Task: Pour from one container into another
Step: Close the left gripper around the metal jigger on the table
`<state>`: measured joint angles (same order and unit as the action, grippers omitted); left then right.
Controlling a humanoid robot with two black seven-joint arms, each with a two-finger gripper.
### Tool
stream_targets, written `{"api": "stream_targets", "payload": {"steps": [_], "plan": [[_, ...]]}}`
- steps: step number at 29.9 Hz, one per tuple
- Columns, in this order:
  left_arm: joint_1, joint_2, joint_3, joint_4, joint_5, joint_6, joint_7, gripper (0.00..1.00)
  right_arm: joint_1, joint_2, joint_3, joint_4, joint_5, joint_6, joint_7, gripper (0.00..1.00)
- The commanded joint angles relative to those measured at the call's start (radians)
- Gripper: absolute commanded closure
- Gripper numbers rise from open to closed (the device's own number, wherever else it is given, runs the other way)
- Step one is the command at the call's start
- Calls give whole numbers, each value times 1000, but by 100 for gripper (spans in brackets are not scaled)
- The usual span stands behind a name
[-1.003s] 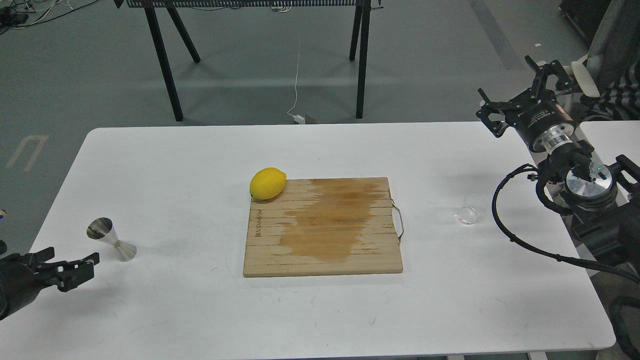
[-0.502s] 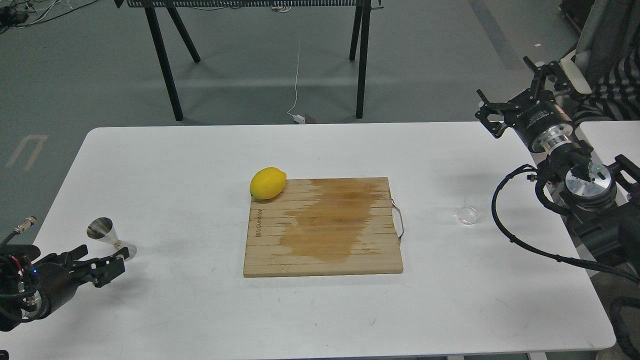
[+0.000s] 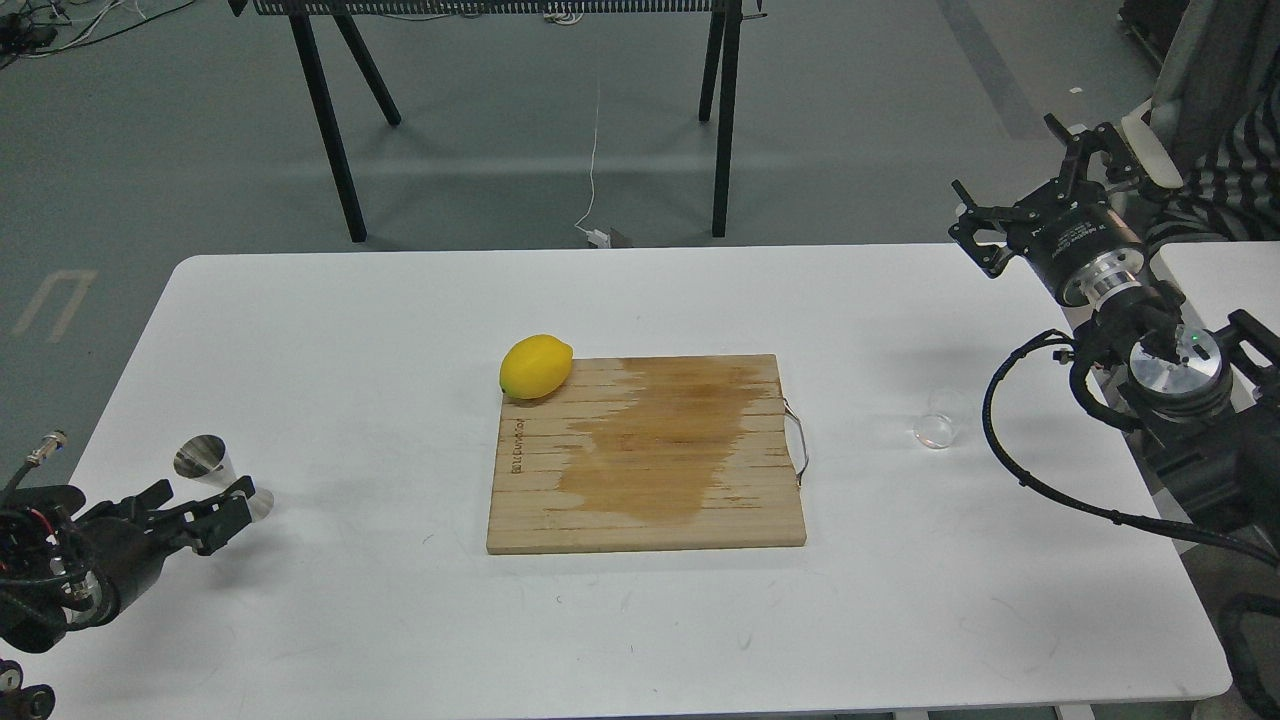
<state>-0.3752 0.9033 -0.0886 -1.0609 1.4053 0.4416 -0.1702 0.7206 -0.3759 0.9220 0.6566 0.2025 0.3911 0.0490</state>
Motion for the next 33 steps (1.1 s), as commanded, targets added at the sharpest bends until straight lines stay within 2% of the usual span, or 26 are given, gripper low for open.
{"api": "stream_targets", "payload": {"steps": [1,10,19,23,25,31,33], "plan": [[-1,-18,-2,19,-2,2,0,3,0,0,0,0,0,0,0,1],[1,-63,-39,78,-2,-6,0,12,0,0,0,0,0,2,-1,1],[2,-81,-37,102,0,-9,0,34,0,0,0,-2,-2,2,-1,1],[4,-81,-34,104,3,-7,0,51,0,0,0,0,-2,2,-1,1],[2,-83,-34,104,3,-3,1,54,0,0,0,-2,-2,2,-1,1],[2,-78,-28,102,4,-7,-6,90,8,0,0,-2,-2,2,-1,1],[13,-76,-28,102,6,-7,-8,95,8,0,0,-2,-2,2,-1,1]]}}
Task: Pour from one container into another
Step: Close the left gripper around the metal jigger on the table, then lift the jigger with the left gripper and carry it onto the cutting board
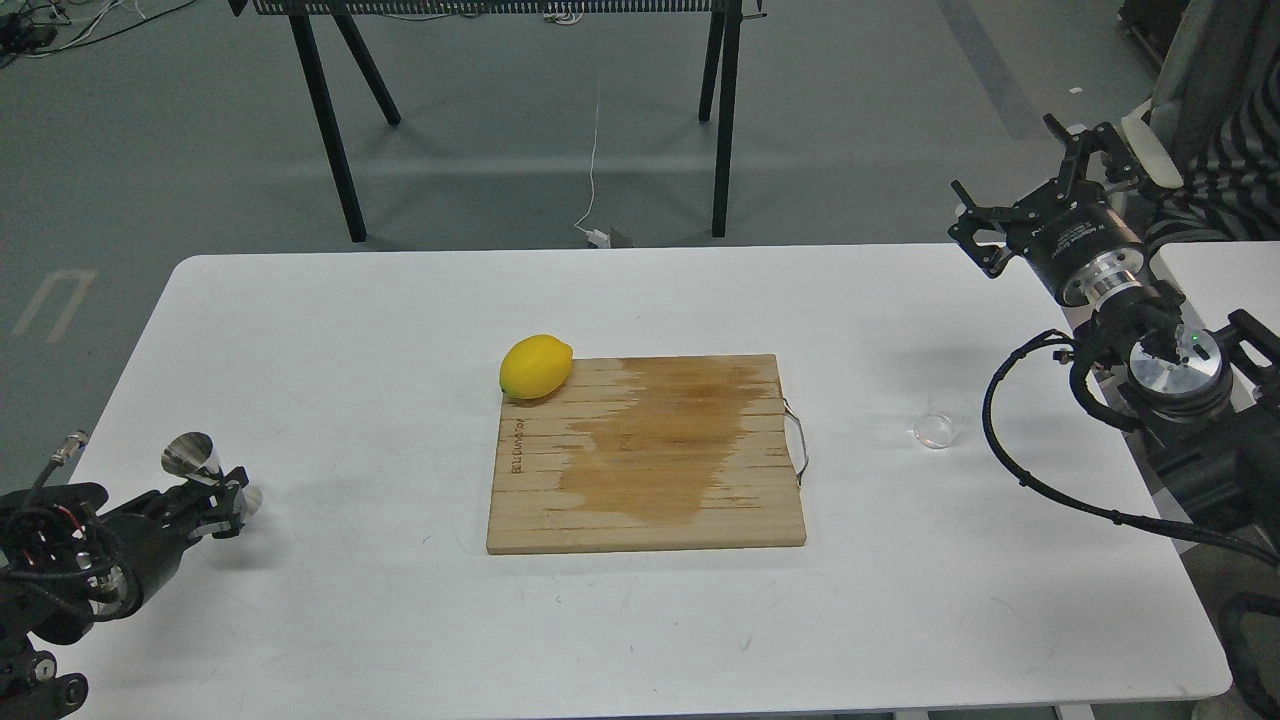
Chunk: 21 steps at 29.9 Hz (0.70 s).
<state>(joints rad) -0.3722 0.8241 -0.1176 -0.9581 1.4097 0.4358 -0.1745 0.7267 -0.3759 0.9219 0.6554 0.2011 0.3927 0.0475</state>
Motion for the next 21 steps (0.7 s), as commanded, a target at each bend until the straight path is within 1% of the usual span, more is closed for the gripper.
{"api": "stream_targets", "payload": {"steps": [1,5,9,13,17,21], "plan": [[15,3,1,-1,2,0,-3,96,2,0,0,0,0,0,0,1],[16,3,-1,-1,3,8,-5,100,5,0,-1,0,0,0,0,1],[16,6,-8,-2,5,12,-5,100,6,0,0,0,0,0,0,1],[10,18,-11,-17,8,40,-7,100,8,0,-1,0,0,0,0,1],[0,56,-31,-42,9,44,-7,100,8,0,-1,0,0,-2,0,1],[-62,95,-33,-99,20,46,-3,100,8,-1,-6,0,0,-8,-3,1]]}}
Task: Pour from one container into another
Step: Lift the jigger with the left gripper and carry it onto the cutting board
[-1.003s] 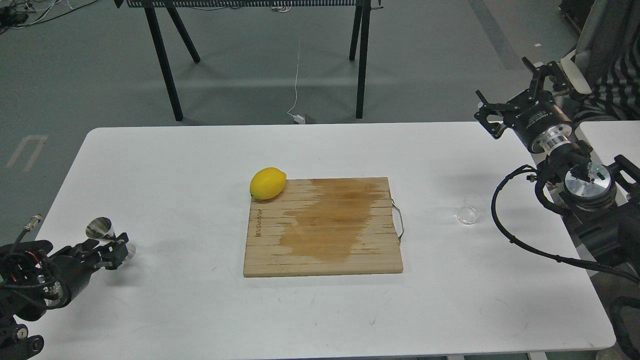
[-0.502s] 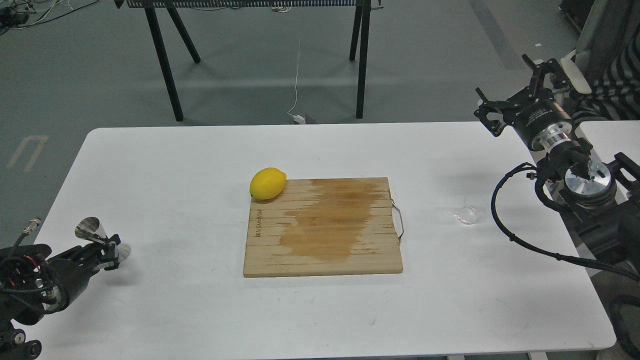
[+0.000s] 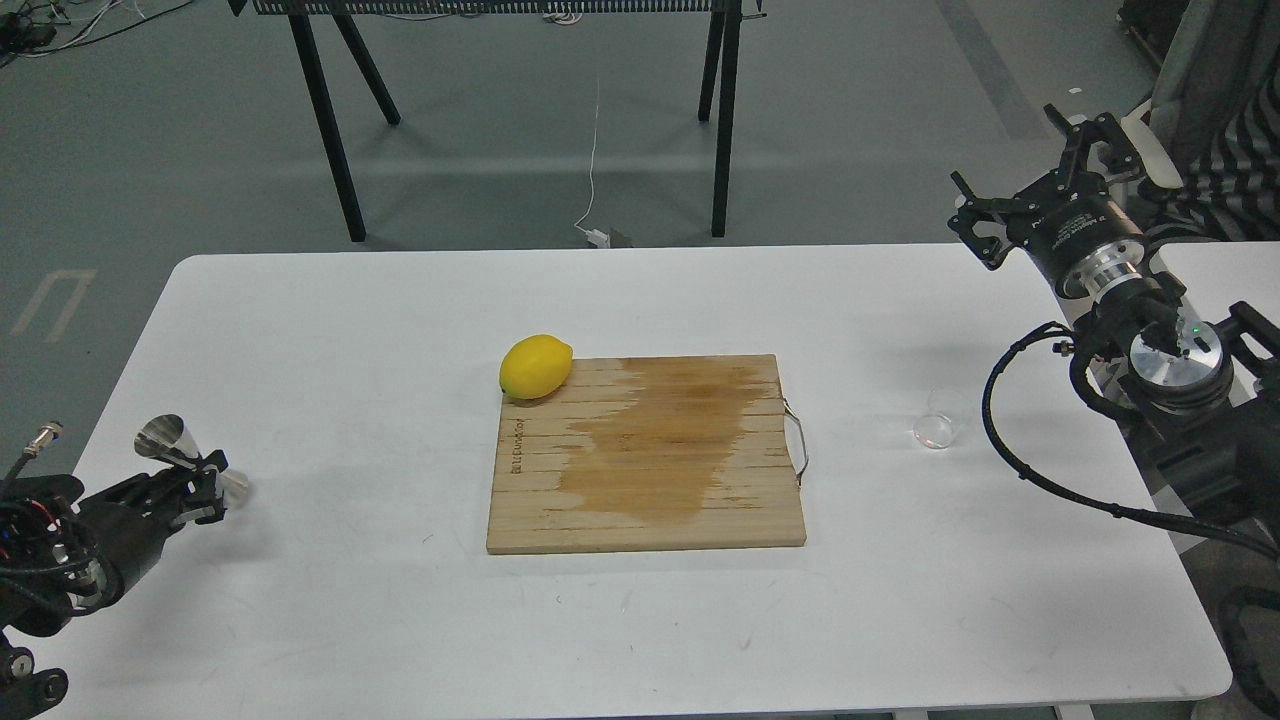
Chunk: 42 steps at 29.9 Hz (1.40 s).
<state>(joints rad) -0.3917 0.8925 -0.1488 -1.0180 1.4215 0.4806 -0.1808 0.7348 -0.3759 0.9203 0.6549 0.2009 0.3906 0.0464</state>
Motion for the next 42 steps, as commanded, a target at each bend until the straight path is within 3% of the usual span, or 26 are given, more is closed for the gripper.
{"api": "stream_targets", "payload": {"steps": [1,20,31,42], "plan": [[-55,35,-2,-53,17,1,3,100,0,-1,-8,0,0,-7,-2,1],[-372,53,0,-212,399,-13,15,100,25,-18,-55,-38,0,-29,-8,1],[-424,-168,2,-231,622,-169,27,100,78,-15,-139,-161,0,-48,-7,1],[-486,-532,11,-67,737,-330,44,100,72,-35,-146,-205,0,-47,-8,1]]}}
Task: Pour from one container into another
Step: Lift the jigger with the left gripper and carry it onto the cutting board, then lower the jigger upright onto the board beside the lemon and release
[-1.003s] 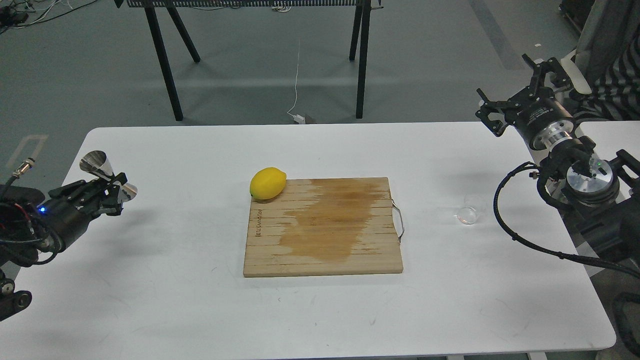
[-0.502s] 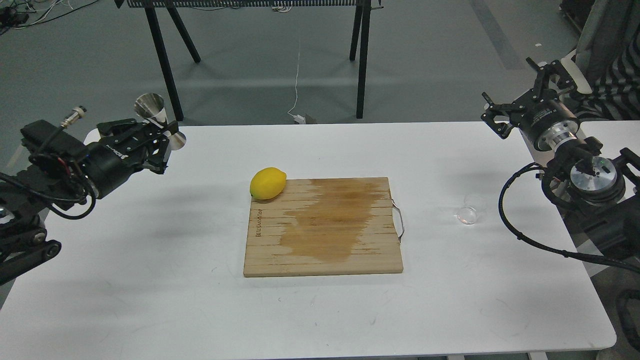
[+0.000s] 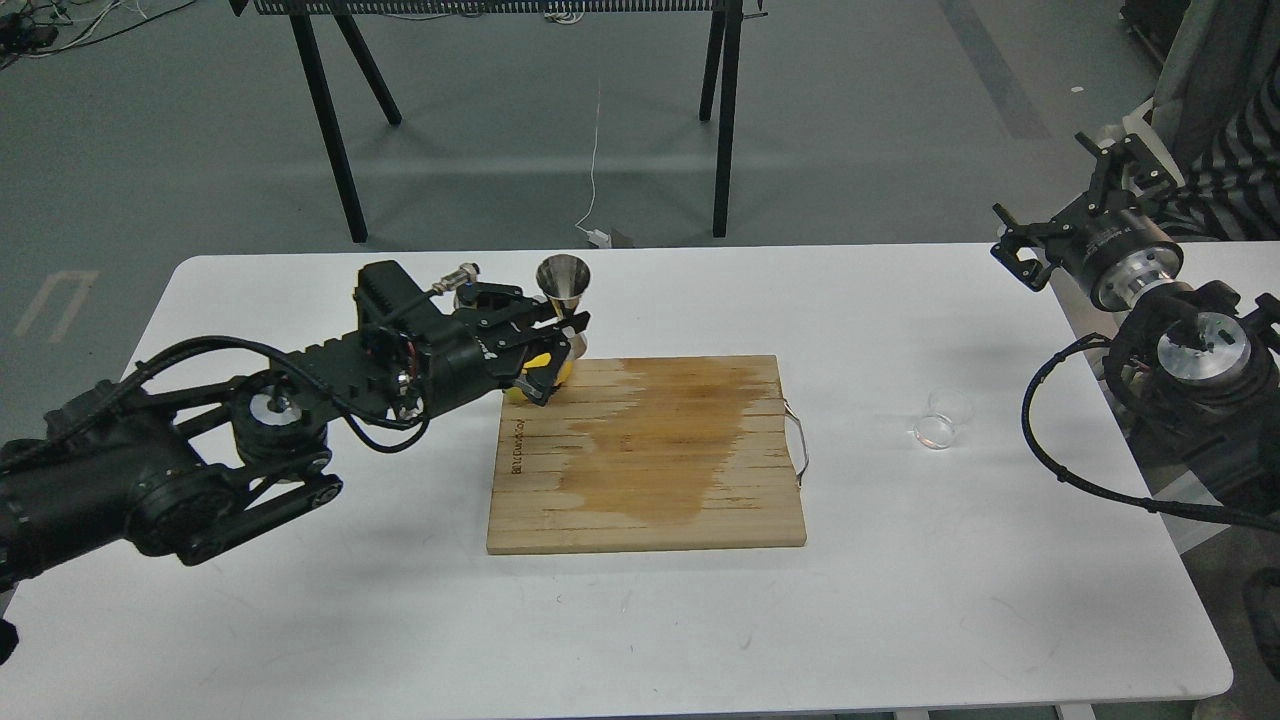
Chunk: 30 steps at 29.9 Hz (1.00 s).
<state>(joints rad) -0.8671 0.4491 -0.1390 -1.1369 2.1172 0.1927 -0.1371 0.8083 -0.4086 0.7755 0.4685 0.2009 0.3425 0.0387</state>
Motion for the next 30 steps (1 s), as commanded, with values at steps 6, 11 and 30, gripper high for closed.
{"api": "stream_targets", "payload": {"steps": [6,11,30], "plan": [[-18,-271,5,193,64,-90,-7,100,5,1,-1,-68,0,0,0,1],[-27,-418,7,397,64,-91,-42,100,5,10,-4,-102,0,-7,0,1],[-15,-449,75,474,64,-82,-47,100,2,13,-7,-136,0,-7,0,1]]}}
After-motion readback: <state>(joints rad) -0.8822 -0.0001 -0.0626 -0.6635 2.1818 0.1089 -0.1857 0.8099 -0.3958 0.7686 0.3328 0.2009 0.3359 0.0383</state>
